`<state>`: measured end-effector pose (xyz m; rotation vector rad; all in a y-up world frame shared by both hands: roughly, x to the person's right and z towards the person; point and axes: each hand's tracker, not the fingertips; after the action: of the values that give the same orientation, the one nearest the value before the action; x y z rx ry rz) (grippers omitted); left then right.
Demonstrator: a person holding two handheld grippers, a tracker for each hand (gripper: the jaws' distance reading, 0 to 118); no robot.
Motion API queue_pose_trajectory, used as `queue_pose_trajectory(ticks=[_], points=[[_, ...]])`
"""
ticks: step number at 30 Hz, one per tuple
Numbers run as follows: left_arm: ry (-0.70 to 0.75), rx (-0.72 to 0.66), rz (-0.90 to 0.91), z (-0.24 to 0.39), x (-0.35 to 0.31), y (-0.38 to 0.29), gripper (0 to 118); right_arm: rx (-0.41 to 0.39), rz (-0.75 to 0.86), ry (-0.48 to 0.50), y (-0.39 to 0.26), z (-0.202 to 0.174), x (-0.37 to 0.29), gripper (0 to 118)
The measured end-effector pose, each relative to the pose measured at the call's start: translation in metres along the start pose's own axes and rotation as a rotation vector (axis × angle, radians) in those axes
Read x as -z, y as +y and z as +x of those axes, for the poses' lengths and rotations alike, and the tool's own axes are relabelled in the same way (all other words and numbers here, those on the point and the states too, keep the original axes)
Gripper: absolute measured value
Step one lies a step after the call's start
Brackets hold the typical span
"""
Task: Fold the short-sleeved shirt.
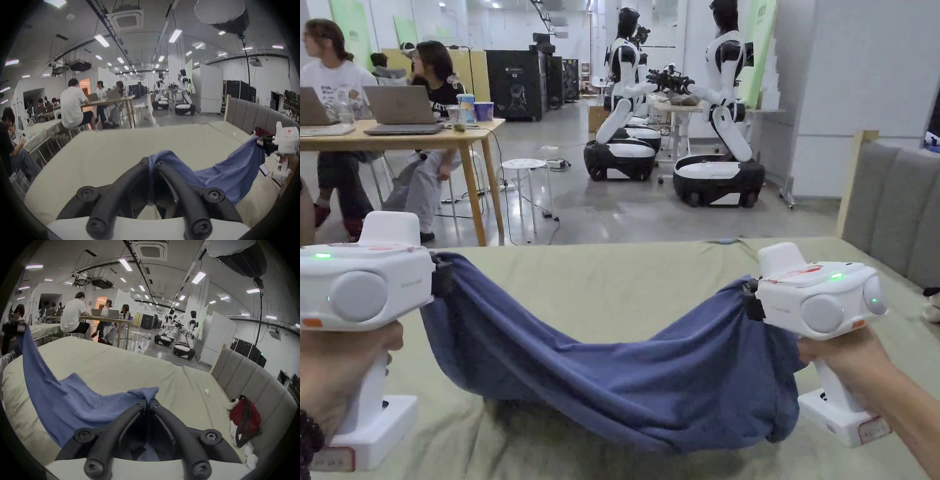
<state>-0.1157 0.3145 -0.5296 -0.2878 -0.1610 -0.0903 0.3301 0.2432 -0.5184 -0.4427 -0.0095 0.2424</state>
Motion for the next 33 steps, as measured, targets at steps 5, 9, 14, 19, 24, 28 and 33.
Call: queue_pose_trajectory(ticks=[5, 9, 14, 19, 24, 28, 33], points=[[0.044, 0.019, 0.095, -0.004, 0.008, 0.068, 2, -0.002, 0.054, -0.016, 0.046, 0.006, 0.011, 4], [0.073, 0.028, 0.122, -0.014, 0.024, 0.113, 2, -0.012, 0.091, -0.061, 0.098, 0.011, 0.016, 4], [0.118, 0.048, 0.117, -0.031, 0.056, 0.157, 2, 0.1, 0.128, -0.099, 0.168, 0.031, 0.024, 4], [0.17, 0.027, 0.074, -0.041, 0.083, 0.184, 2, 0.13, 0.074, -0.175, 0.21, 0.04, 0.04, 4], [0.108, 0.0, 0.123, -0.034, 0.085, 0.181, 2, 0.145, 0.113, -0.151, 0.206, 0.038, 0.045, 4], [0.092, -0.004, 0.104, -0.027, 0.097, 0.158, 2, 0.197, 0.095, -0.147, 0.181, 0.038, 0.06, 4], [0.058, -0.01, 0.015, -0.02, 0.128, 0.09, 2, 0.191, -0.004, -0.132, 0.121, 0.031, 0.105, 4]])
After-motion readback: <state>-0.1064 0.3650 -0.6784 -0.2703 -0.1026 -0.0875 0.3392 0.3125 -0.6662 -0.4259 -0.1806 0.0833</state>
